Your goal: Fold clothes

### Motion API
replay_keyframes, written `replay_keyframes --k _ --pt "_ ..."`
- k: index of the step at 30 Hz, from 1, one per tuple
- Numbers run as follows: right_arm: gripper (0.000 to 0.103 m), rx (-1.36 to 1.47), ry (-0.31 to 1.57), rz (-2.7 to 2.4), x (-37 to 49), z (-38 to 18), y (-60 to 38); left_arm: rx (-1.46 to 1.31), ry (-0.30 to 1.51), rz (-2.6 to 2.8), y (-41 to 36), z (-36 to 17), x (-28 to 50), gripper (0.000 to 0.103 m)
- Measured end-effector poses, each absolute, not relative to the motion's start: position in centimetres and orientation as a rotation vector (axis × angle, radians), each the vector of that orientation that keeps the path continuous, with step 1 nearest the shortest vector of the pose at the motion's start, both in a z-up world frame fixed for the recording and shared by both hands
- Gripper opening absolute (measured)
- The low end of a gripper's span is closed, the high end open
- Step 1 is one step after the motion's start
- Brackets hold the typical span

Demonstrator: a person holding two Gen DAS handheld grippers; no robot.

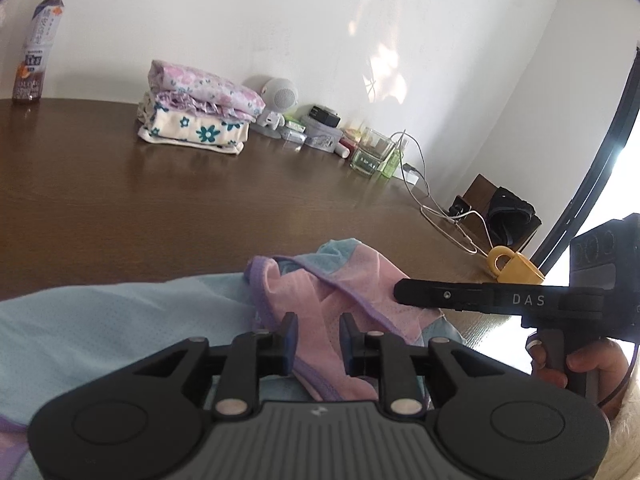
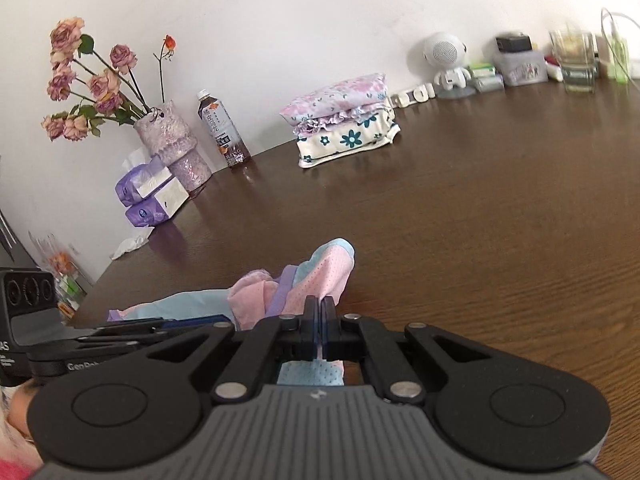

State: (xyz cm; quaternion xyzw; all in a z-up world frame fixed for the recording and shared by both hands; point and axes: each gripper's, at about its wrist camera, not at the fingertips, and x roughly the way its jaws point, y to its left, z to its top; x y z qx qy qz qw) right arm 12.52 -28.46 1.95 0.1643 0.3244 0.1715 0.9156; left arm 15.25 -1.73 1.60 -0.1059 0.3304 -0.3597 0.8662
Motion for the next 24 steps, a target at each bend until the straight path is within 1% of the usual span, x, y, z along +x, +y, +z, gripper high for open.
replay_keyframes --k 5,7,11,14,16,17,21,24 --pt "0.001 0.288 0.650 0.363 12.5 3.0 -26.8 -0.230 0.689 -0.773 -0.5 2.1 14.7 0.020" --pt "0.001 0.270 0.644 0.370 12.5 3.4 -26.2 -0.238 0.688 -0.800 -0.2 2.2 14.2 0.022" --pt "0.001 0.240 0.637 0.388 12.6 4.2 -24.8 -0.230 0.674 -0.826 0.3 2.6 13.4 0.023" --pt "0.001 0.222 0.636 0.388 12.7 4.5 -24.2 -0.253 0.680 -0.897 0.6 2.7 12.7 0.029" --pt "0.001 0.225 0.640 0.379 12.7 4.4 -24.3 -0.230 0.683 -0.952 0.3 2.9 12.0 0.043" --pt "0.001 0.230 0.643 0.372 12.7 4.3 -24.4 -0.188 0.678 -0.966 0.0 3.1 11.5 0.046" --pt "0.001 0.264 0.651 0.330 12.4 3.5 -25.6 -0.007 0.663 -0.991 -1.9 3.1 9.7 0.046" --pt "0.001 0.298 0.674 0.287 12.1 2.3 -27.0 0.047 0.677 -0.958 -2.9 2.7 9.5 0.046"
